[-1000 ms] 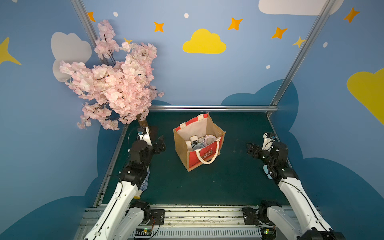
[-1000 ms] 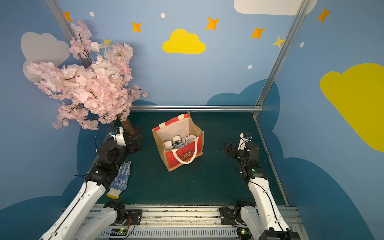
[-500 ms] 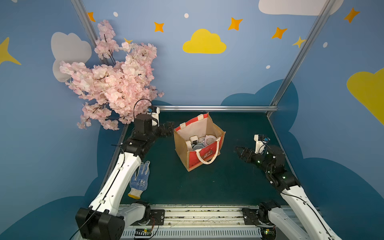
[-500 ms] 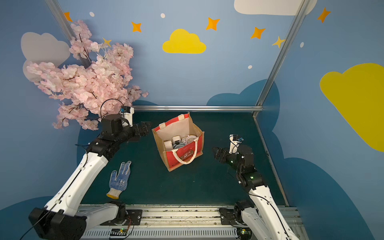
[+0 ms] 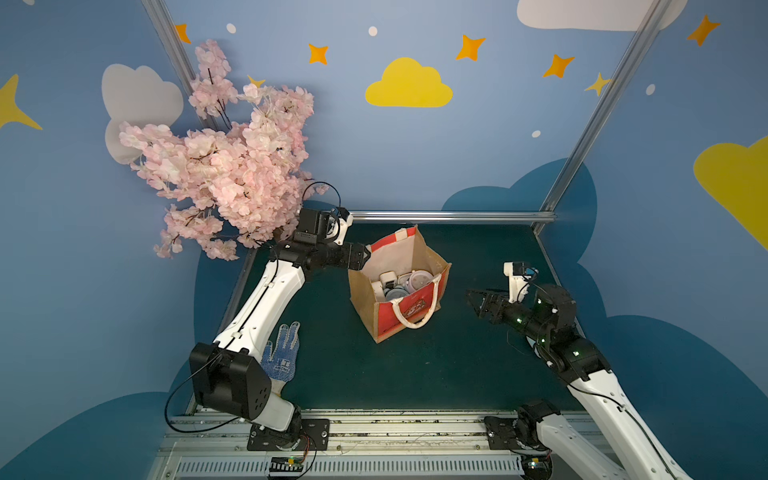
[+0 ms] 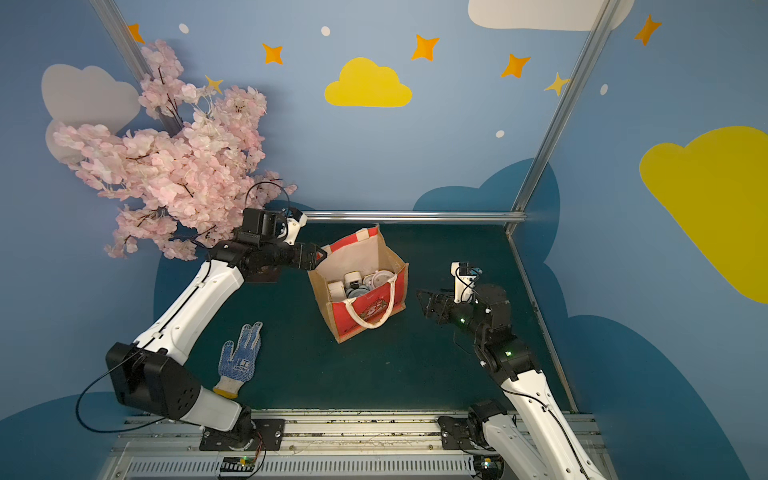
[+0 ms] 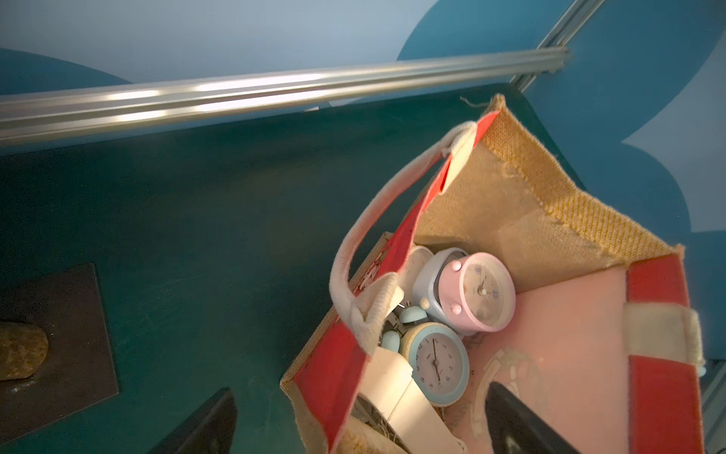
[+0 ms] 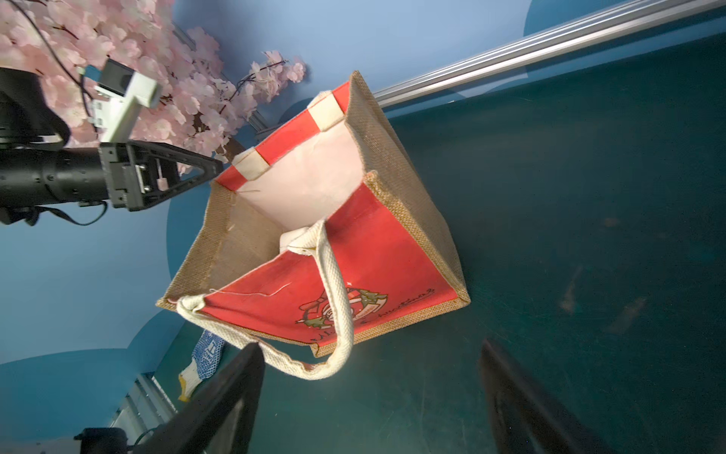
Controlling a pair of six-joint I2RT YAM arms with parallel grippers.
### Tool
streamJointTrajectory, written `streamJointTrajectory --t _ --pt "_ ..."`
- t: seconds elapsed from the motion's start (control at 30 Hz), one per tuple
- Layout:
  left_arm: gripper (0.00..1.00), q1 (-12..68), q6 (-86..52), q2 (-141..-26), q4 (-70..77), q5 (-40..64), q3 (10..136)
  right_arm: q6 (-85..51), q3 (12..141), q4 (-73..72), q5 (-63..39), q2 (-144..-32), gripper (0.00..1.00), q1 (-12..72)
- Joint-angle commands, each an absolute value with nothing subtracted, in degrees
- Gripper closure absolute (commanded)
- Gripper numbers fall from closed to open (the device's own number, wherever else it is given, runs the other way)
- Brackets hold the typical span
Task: Take the alarm clock out of the canvas bag
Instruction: Pick up the canvas bag from the center of the board.
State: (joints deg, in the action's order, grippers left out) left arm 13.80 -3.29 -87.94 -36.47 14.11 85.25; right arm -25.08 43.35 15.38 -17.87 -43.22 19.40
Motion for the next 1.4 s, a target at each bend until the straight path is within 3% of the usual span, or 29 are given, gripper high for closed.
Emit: streamJointTrajectory --t 0.0,0.17,0.33,0.7,1.37 --pt "0.03 14.4 -0.8 -89.7 -38.5 13.7 87.0 -24.5 46.2 14.9 -21.5 -44.8 0.15 20.0" --pt "0.09 15.1 -0.3 -94.0 -38.5 14.9 90.4 -20.7 51.8 17.9 -19.4 -49.3 0.19 25.6" --pt "0.24 15.9 1.4 -99.5 -42.4 15.4 96.4 -17.9 55.5 18.8 -14.0 -53.7 0.18 31.2" --pt "0.97 18.5 2.5 -96.9 -37.9 13.8 94.4 -16.3 63.5 18.7 -13.3 -62.7 0.18 34.7" --pt "0.97 21.4 0.1 -90.2 -23.6 3.6 95.6 -18.4 60.0 15.5 -7.1 -69.3 0.19 38.6"
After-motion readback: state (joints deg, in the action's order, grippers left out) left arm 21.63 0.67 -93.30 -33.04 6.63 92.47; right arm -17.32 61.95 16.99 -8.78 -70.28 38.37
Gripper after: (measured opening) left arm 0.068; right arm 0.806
